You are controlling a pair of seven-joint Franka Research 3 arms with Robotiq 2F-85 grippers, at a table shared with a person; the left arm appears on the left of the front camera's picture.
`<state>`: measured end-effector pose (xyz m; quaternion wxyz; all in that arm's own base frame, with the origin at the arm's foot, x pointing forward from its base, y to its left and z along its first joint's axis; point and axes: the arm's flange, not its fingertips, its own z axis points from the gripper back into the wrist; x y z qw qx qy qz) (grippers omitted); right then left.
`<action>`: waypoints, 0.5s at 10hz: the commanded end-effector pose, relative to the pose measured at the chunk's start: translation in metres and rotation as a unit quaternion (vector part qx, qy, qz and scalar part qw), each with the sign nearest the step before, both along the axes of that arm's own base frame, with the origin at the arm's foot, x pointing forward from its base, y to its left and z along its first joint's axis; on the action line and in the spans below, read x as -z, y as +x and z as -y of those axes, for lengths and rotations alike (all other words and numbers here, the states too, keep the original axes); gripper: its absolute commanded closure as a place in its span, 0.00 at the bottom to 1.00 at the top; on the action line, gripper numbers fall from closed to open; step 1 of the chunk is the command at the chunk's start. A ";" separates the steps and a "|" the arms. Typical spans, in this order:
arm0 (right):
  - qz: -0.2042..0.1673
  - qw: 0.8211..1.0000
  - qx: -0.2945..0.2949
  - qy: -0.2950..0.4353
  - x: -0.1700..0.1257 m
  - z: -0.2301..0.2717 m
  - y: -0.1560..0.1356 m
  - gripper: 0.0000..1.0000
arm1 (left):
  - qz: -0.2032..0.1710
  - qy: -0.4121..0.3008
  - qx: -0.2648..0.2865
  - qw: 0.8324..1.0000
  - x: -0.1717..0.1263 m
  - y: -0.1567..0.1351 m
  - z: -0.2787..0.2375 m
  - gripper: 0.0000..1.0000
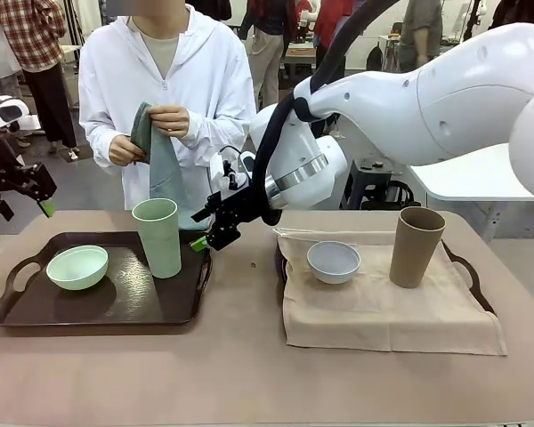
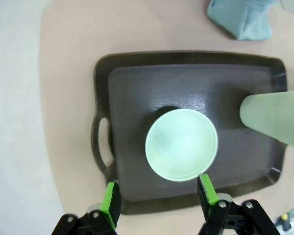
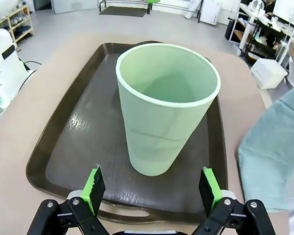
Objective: Set up a tray with a mat and arrange the tableware.
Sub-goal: Pick up the Picnic Bowl and Reusable plastic cup from the Handle tray in front of the human's position and hold them in the air.
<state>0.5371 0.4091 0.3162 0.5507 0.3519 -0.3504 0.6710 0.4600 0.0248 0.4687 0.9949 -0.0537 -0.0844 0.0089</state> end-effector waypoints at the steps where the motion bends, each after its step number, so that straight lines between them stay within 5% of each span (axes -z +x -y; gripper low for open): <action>1: -0.029 0.999 0.015 0.017 0.008 -0.005 0.004 0.00 | 0.016 0.008 0.021 1.000 0.020 0.000 0.002 0.18; 5: -0.082 0.996 0.003 0.036 0.022 -0.028 0.004 0.00 | 0.014 0.012 0.032 0.999 0.037 0.005 0.004 0.18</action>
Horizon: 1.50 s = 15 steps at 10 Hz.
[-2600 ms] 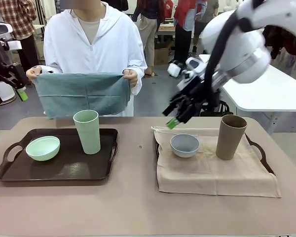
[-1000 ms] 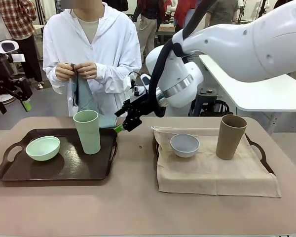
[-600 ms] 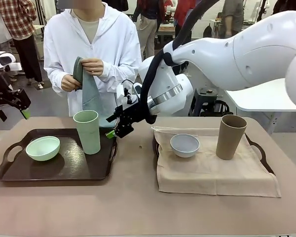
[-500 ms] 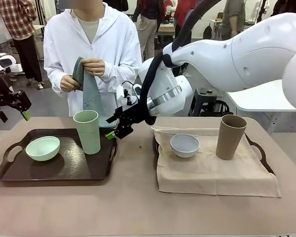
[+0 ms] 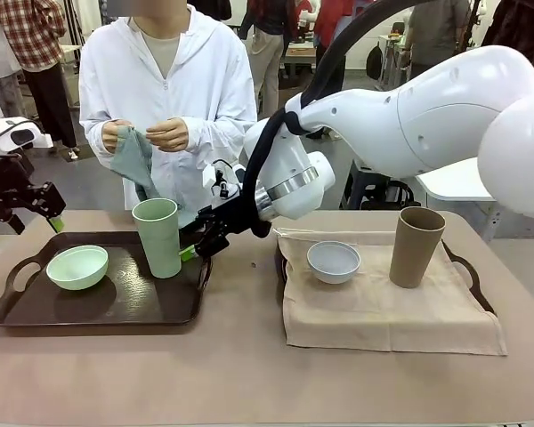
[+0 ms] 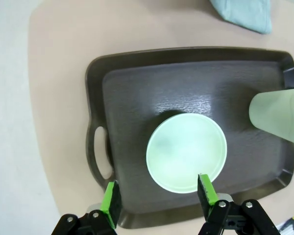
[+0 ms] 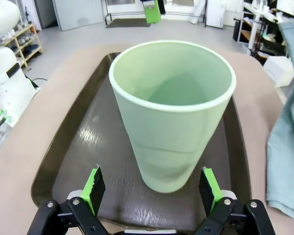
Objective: Set up a tray with a mat and arrange the tableware.
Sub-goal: Pick up the Picnic Bowl and Reusable plastic cup from the Handle tray in front of the human's position and hold them in the air.
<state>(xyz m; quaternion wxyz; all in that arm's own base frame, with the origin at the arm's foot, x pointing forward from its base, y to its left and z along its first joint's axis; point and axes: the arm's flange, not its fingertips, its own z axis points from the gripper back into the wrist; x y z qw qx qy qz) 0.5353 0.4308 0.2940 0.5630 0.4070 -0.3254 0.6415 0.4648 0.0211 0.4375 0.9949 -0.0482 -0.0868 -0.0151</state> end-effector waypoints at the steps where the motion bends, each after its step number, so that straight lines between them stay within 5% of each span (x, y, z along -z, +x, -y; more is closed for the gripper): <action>1: -0.032 0.999 0.007 0.023 -0.001 -0.011 0.006 0.00 | 0.001 0.005 0.000 1.000 0.006 0.003 0.002 0.18; 2: 0.000 1.000 0.000 0.000 0.000 0.000 0.000 0.00 | -0.011 0.019 -0.019 1.000 -0.002 -0.001 0.003 0.18; 8: -0.010 0.999 0.038 -0.013 0.009 -0.019 0.009 0.00 | -0.007 -0.002 -0.012 1.000 0.009 0.007 0.003 0.18; 15: -0.007 0.999 0.051 0.004 0.024 -0.044 0.021 0.00 | -0.074 -0.012 -0.012 0.997 0.050 0.030 -0.008 0.18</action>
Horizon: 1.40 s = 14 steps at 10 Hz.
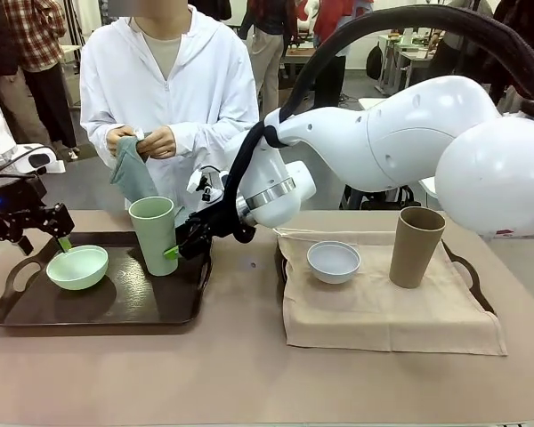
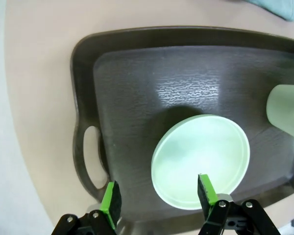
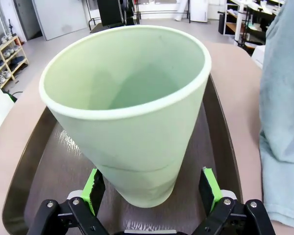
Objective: Set up a tray with a mat and arrange the tableware.
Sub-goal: Pick up the Picnic Bowl and Reusable plastic cup from the Handle tray in front of the human's position and hold them in the air.
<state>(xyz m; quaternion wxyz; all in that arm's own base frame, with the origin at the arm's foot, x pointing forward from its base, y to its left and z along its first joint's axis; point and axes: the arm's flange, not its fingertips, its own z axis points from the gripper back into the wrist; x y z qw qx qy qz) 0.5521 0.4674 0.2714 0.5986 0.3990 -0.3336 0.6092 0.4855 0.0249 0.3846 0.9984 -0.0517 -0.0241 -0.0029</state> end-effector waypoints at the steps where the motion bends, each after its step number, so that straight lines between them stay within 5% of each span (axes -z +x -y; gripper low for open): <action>1: 0.007 1.000 -0.006 0.007 0.004 -0.010 0.001 0.00 | -0.016 -0.012 -0.008 1.000 0.004 0.009 -0.004 0.18; 9: 0.023 0.998 -0.055 0.018 0.004 -0.033 -0.003 0.00 | -0.055 -0.034 -0.017 0.998 0.035 0.024 -0.003 0.18; 10: 0.029 0.997 -0.066 0.018 0.004 -0.034 -0.002 0.54 | -0.061 -0.033 -0.016 0.997 0.037 0.026 -0.004 0.18; 11: 0.027 0.997 -0.070 0.019 0.004 -0.033 -0.003 0.60 | -0.063 -0.039 -0.018 0.997 0.041 0.026 -0.004 0.18; 12: 0.027 0.997 -0.069 0.021 0.003 -0.032 -0.001 1.00 | -0.063 -0.039 -0.017 0.997 0.039 0.030 -0.004 0.68; 13: 0.026 0.997 -0.069 0.022 0.004 -0.031 -0.003 1.00 | -0.061 -0.040 -0.019 0.997 0.041 0.028 -0.003 0.69; 14: 0.027 0.997 -0.069 0.022 0.004 -0.032 -0.002 1.00 | -0.060 -0.038 -0.019 0.997 0.038 0.028 -0.005 1.00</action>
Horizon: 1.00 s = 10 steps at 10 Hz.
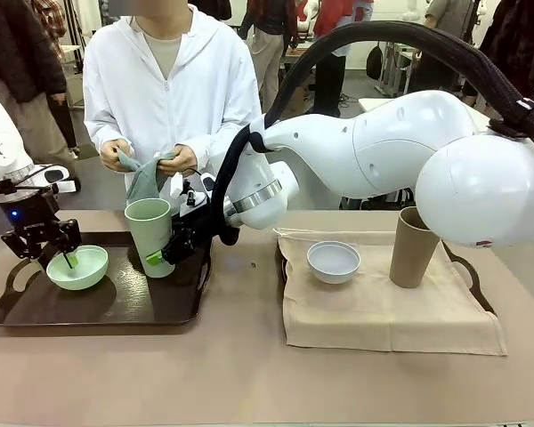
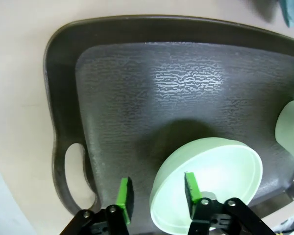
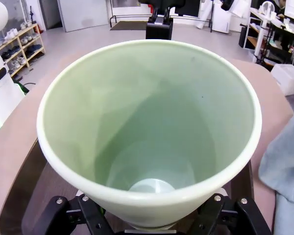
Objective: Set up a tray with a mat and arrange the tableware.
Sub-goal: Pick up the Picnic Bowl and Reusable plastic cup from the Handle tray in front of the human's position and hold them in the air.
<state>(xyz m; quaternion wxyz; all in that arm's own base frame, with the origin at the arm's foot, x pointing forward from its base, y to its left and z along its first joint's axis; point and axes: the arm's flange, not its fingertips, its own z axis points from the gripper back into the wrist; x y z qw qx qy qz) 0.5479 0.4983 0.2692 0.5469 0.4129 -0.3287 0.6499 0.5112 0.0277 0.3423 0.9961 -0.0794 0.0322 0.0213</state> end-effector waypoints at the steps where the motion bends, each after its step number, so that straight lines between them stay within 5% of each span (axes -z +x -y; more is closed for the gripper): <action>1: 0.005 1.000 -0.008 0.009 0.002 0.000 0.001 0.78 | -0.001 -0.010 0.000 1.000 -0.003 0.001 -0.002 0.74; 2: 0.006 1.000 -0.006 0.010 0.002 0.001 0.002 0.78 | 0.000 -0.007 0.001 1.000 -0.004 0.003 -0.003 1.00; 3: 0.006 1.000 -0.007 0.010 0.002 0.002 0.001 1.00 | -0.001 -0.006 0.000 1.000 -0.004 0.001 -0.002 1.00; 4: 0.007 1.000 -0.005 0.011 0.001 0.002 0.003 0.79 | -0.002 -0.003 0.002 1.000 -0.006 0.002 -0.004 1.00; 5: 0.006 1.000 -0.004 0.010 0.001 0.004 0.002 1.00 | -0.003 -0.001 0.000 1.000 -0.006 0.001 -0.003 1.00; 7: 0.003 1.000 0.003 0.010 -0.003 0.010 0.000 1.00 | -0.009 0.003 -0.002 1.000 -0.009 0.000 -0.002 1.00; 8: 0.004 1.000 0.007 0.011 -0.007 0.013 0.000 0.78 | -0.007 0.002 -0.002 1.000 -0.014 0.000 -0.002 1.00; 9: 0.004 1.000 0.013 0.010 -0.011 0.016 -0.002 0.78 | -0.008 -0.004 -0.003 1.000 -0.018 -0.002 -0.001 1.00; 10: -0.015 0.999 0.040 0.006 -0.022 0.020 -0.003 1.00 | -0.025 -0.022 -0.010 0.999 -0.031 -0.005 0.001 1.00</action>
